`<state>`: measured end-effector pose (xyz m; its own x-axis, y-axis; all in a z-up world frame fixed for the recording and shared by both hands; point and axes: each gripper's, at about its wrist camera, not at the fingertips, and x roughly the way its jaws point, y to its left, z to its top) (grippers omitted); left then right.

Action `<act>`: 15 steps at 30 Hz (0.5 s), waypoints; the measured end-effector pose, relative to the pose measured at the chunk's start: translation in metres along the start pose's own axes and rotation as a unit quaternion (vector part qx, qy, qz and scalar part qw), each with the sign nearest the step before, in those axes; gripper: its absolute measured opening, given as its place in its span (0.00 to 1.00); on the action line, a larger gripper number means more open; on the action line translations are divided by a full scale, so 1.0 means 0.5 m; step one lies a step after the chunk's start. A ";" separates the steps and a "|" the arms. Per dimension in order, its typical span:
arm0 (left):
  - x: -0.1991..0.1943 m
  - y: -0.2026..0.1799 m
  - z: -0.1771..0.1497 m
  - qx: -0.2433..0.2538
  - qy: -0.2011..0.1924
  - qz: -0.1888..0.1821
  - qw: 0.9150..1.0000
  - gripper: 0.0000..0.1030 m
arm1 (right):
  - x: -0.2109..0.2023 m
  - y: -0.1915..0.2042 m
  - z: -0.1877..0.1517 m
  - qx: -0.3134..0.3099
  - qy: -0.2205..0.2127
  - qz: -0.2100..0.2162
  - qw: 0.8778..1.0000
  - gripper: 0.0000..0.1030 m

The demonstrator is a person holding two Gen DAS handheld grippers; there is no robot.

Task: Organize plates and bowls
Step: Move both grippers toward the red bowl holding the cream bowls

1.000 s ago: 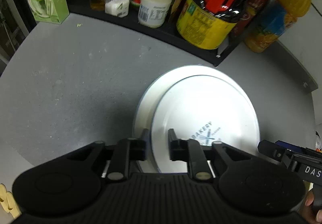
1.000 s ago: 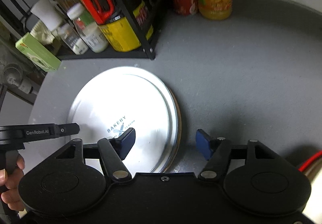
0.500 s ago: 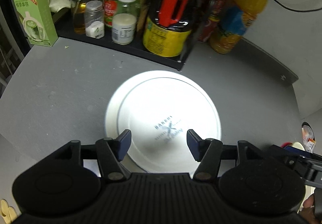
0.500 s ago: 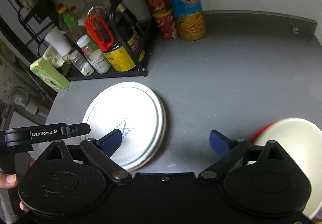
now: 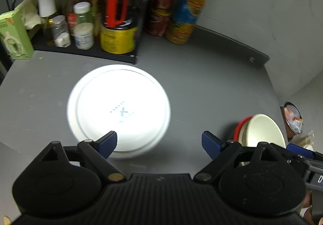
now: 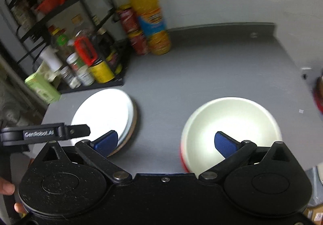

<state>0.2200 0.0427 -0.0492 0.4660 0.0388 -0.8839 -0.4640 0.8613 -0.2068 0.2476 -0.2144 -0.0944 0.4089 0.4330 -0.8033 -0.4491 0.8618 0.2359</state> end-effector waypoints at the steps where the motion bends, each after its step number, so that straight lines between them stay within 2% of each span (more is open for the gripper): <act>1: 0.000 -0.012 -0.003 0.005 0.001 -0.004 1.000 0.87 | -0.007 -0.013 -0.004 0.009 -0.001 -0.004 1.000 1.00; 5: 0.003 -0.059 -0.014 0.025 0.004 -0.016 1.000 0.87 | -0.033 -0.063 -0.025 0.048 -0.003 -0.006 0.999 1.00; 15: 0.040 -0.163 -0.032 0.056 0.031 -0.041 0.997 0.87 | -0.069 -0.143 -0.075 0.082 -0.012 -0.035 0.996 1.00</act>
<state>0.2552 -0.0350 -0.0570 0.4501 -0.0620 -0.8908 -0.3369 0.9121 -0.2337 0.2361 -0.3009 -0.1042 0.4541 0.3738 -0.8087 -0.2833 0.9212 0.2667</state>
